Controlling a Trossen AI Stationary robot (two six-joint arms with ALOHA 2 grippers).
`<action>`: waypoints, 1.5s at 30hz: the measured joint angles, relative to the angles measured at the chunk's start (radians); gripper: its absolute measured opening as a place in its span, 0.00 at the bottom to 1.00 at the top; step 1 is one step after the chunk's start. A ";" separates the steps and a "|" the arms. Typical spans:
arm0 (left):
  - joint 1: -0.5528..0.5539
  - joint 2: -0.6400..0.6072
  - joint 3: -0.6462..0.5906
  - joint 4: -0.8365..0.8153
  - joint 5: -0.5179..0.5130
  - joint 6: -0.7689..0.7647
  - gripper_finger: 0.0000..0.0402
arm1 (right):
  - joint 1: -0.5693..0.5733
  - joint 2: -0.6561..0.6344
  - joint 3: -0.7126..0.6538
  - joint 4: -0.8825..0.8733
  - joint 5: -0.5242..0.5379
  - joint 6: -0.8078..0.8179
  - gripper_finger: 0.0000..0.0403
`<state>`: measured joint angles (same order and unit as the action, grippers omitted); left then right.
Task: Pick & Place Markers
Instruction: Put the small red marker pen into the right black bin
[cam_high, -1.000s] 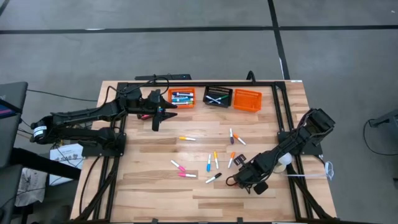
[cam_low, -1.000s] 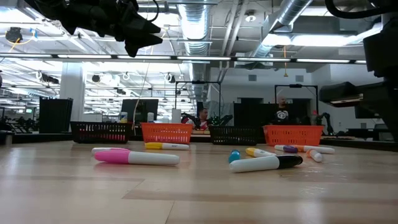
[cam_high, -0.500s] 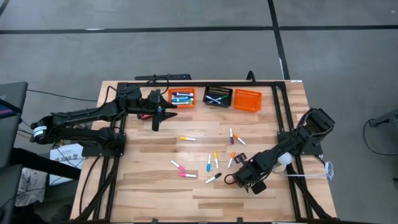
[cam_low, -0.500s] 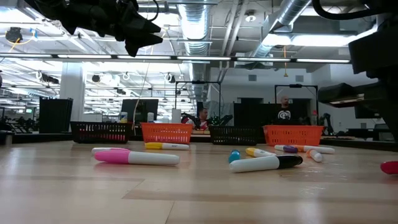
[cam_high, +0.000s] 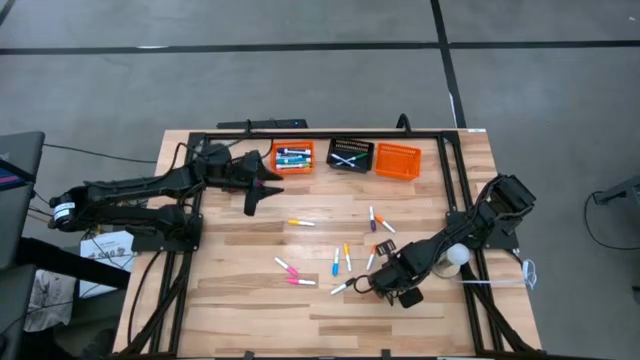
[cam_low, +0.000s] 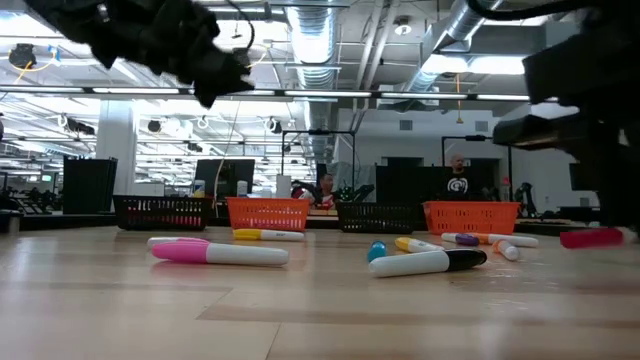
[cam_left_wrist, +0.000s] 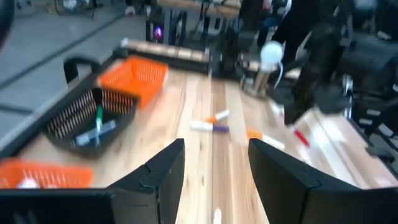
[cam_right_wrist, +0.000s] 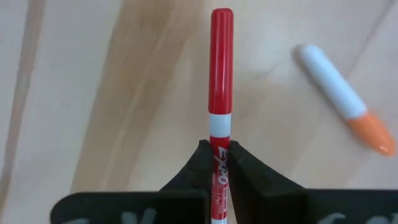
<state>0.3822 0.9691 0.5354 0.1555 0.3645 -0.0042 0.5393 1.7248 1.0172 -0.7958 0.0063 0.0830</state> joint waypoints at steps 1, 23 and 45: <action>-0.003 0.000 -0.019 0.000 -0.001 -0.006 0.44 | -0.001 0.000 0.011 -0.019 0.000 -0.001 0.04; -0.083 0.000 -0.199 0.193 0.000 -0.035 0.44 | -0.292 -0.003 0.322 -0.181 -0.519 -0.125 0.04; -0.083 0.000 -0.199 0.206 0.000 -0.031 0.44 | -0.658 -0.005 0.396 0.520 -1.412 0.309 0.04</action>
<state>0.2989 0.9695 0.3367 0.3616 0.3644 -0.0350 -0.1189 1.7199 1.4128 -0.2757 -1.4060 0.3918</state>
